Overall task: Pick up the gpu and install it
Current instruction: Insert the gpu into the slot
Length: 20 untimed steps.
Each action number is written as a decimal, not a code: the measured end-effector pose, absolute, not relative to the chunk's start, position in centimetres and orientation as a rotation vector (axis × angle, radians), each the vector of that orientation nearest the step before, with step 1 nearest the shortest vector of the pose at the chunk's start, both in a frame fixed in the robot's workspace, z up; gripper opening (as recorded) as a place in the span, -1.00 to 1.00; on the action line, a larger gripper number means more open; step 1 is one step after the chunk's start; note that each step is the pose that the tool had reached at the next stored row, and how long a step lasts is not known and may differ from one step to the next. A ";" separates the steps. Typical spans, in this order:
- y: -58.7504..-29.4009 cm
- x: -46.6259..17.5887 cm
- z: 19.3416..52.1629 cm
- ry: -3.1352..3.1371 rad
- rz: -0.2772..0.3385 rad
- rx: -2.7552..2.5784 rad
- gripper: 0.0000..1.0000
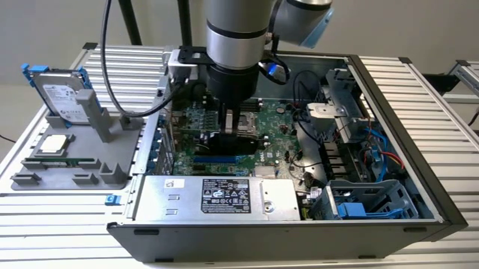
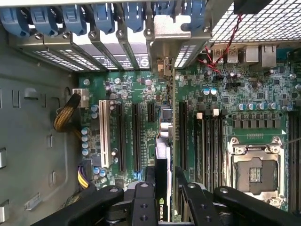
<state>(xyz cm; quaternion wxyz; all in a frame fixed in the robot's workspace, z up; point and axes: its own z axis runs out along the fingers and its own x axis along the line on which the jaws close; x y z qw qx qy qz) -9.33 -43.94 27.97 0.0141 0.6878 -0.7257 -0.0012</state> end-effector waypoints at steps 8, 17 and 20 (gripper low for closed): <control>-44.0 -9.7 26.5 -2.272 -0.004 2.128 -1.00; -44.0 -10.1 25.8 -2.275 -0.004 2.124 -1.00; -44.0 -10.3 25.8 -2.275 -0.005 2.125 -1.00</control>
